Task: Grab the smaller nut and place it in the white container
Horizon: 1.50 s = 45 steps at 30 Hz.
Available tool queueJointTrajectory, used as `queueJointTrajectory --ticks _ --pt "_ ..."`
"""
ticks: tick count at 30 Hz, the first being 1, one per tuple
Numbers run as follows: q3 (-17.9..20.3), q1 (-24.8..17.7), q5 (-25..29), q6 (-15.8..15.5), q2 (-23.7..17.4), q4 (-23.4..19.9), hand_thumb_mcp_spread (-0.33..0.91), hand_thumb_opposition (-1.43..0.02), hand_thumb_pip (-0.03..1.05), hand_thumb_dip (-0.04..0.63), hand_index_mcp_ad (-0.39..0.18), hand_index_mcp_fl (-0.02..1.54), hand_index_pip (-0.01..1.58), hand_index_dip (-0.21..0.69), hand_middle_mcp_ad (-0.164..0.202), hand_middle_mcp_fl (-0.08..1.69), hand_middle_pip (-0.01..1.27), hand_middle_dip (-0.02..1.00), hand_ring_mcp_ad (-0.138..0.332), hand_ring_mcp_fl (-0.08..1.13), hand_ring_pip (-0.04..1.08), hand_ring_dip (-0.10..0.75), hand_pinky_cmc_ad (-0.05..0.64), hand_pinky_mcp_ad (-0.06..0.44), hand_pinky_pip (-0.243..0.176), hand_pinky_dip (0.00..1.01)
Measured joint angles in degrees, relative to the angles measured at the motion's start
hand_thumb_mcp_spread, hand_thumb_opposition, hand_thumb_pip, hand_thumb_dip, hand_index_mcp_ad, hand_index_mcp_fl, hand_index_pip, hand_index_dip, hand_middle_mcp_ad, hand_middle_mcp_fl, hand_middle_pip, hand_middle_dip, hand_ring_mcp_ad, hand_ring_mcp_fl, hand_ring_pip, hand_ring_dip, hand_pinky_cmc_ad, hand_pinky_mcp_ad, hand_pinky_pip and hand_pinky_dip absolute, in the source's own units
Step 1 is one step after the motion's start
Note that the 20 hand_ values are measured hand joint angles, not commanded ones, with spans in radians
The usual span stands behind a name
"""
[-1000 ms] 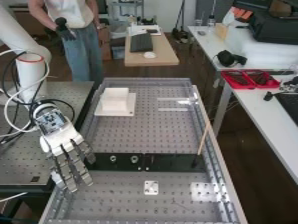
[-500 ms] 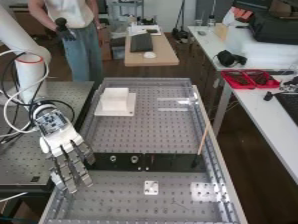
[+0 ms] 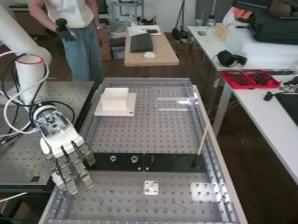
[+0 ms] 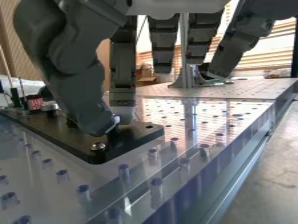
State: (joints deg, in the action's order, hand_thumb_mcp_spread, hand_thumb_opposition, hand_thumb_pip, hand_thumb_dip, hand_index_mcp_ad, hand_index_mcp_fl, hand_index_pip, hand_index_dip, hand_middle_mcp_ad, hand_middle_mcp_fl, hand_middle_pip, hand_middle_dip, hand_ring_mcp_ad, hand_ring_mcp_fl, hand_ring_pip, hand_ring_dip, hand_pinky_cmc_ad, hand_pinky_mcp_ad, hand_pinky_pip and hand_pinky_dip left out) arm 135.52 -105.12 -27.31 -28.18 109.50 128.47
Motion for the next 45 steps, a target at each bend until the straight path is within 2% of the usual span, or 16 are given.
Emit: queueJointTrajectory --ticks 12,13,23,30,34,36,45 --pt "0.41 0.42 -0.33 -1.81 0.27 -2.12 0.42 -0.81 0.73 0.237 -0.119 0.23 1.54 0.026 0.082 0.12 0.13 0.22 0.157 0.01 0.1 0.087 0.335 0.176 -0.089 0.52" --pt "0.42 0.46 -0.36 -1.87 0.3 -2.17 0.42 -0.81 0.73 0.237 -0.119 0.23 1.55 0.026 0.08 0.12 0.13 0.22 0.157 0.01 0.1 0.084 0.335 0.169 -0.077 0.52" --pt "0.12 0.98 -0.71 -2.32 0.75 -2.76 0.43 -0.81 0.68 0.239 -0.12 0.28 1.56 0.044 0.075 0.13 0.13 0.22 0.159 0.01 0.1 0.087 0.335 0.164 -0.061 0.44" --pt "-0.08 1.48 -1.5 -2.73 0.78 -3.18 0.43 -0.81 0.67 0.244 -0.115 0.32 1.55 0.04 0.068 0.13 0.13 0.22 0.157 0.01 0.1 0.087 0.335 0.148 -0.042 0.43" --pt "-0.03 1.62 -1.94 -3.82 0.37 -3.96 0.43 -0.85 0.66 0.236 -0.084 0.35 1.54 0.024 0.066 0.13 0.13 0.22 0.157 0.01 0.1 0.086 0.335 0.145 -0.042 0.42" --pt "0.07 1.65 -2.17 -4.51 -0.05 -4.41 0.43 -0.9 0.66 0.234 -0.087 0.35 1.54 0.024 0.066 0.13 0.13 0.22 0.157 0.01 0.1 0.086 0.335 0.148 -0.042 0.42" --pt "0.8 1.58 -4.48 -8.38 -3.26 -6.25 0.44 -0.9 0.66 0.237 -0.103 0.35 1.54 0.024 0.066 0.13 0.13 0.22 0.159 0.01 0.1 0.087 0.335 0.148 -0.042 0.42"
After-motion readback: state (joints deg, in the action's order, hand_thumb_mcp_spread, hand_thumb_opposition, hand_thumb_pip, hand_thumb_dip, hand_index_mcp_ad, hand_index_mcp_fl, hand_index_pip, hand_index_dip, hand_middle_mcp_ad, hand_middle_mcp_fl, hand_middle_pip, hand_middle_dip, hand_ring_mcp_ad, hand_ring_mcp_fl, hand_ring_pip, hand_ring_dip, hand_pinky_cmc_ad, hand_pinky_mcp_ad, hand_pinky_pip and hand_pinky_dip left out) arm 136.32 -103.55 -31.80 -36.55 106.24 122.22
